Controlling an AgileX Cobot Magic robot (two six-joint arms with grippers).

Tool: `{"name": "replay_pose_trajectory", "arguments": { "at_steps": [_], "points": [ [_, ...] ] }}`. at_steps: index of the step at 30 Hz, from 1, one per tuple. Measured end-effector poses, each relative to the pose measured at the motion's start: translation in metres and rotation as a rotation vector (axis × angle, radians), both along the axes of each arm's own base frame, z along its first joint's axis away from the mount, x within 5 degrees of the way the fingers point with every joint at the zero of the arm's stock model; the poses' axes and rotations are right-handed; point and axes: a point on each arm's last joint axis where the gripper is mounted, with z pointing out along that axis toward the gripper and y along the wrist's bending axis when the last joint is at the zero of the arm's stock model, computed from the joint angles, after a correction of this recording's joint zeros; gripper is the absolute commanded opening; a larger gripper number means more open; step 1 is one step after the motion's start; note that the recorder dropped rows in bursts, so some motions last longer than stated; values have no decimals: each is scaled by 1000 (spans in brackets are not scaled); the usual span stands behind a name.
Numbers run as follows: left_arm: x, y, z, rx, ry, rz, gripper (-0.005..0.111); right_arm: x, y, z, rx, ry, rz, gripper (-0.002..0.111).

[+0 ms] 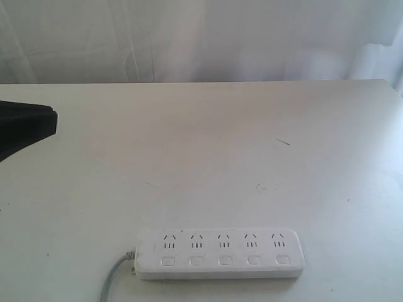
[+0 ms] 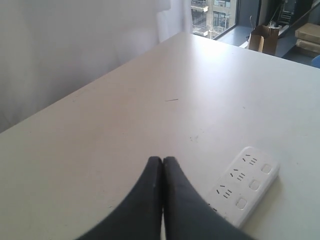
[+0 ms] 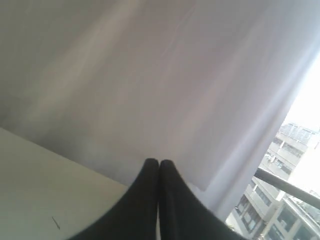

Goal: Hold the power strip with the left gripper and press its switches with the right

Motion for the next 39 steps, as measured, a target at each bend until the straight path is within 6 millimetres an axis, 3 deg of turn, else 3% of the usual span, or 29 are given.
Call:
{"name": "replay_pose_trajectory", "arguments": {
  "at_steps": [15, 31, 34, 39],
  "points": [
    [0, 1, -3, 19, 22, 4, 0, 9, -13, -60, -6, 126, -149, 0],
    [-1, 7, -21, 169, 107, 33, 0, 8, -21, -60, 55, 112, -238, 0],
    [0, 8, -33, 215, 116, 36, 0, 8, -21, -60, 57, 111, -239, 0],
    [-1, 6, -72, 215, 150, 26, 0, 8, -21, -60, 56, 111, -239, 0]
  ]
}}
